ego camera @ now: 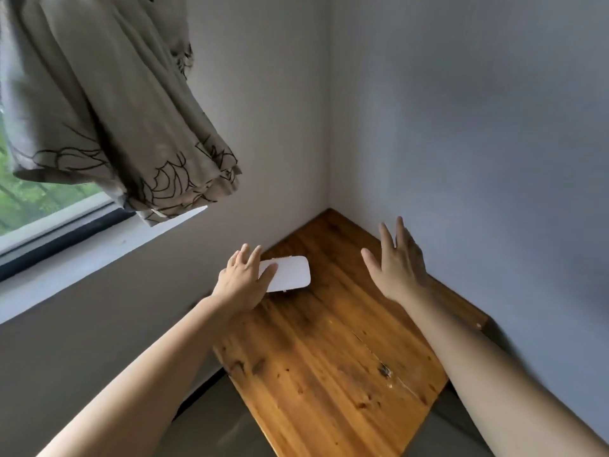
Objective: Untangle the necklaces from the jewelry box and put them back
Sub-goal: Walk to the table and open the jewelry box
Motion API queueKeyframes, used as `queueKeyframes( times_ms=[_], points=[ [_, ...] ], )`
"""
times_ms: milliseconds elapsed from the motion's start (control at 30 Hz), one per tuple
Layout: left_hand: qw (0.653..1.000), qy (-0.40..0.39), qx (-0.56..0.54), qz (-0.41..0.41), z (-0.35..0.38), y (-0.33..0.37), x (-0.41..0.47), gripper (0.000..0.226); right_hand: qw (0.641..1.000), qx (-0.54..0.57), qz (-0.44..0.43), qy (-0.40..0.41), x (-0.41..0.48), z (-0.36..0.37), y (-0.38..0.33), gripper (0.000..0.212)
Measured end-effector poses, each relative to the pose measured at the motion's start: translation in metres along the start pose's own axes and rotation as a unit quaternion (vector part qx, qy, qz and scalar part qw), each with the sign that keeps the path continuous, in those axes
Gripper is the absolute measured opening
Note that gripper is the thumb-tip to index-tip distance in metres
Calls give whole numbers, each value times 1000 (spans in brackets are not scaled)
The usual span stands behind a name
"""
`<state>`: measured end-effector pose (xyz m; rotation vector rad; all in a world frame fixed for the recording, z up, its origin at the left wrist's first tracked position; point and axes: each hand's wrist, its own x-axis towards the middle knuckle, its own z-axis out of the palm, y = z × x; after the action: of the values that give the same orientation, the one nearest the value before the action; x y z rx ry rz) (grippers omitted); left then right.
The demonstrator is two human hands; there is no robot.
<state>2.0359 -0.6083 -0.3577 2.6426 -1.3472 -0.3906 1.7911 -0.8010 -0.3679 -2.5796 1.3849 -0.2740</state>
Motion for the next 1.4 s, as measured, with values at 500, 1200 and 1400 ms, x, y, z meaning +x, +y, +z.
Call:
queueKeyframes(
  times_ms=[500, 1200, 1400],
  points=[
    [957, 58, -259, -120, 233, -82, 123, 63, 971, 215, 64, -79, 48, 288, -41, 62],
    [963, -6, -269, 7, 313, -44, 31, 69, 958, 237, 143, -69, -31, 330, 13, 74],
    [987, 19, -127, 100, 312, -47, 54, 96, 960, 224, 142, -90, -53, 338, 23, 86]
  ],
)
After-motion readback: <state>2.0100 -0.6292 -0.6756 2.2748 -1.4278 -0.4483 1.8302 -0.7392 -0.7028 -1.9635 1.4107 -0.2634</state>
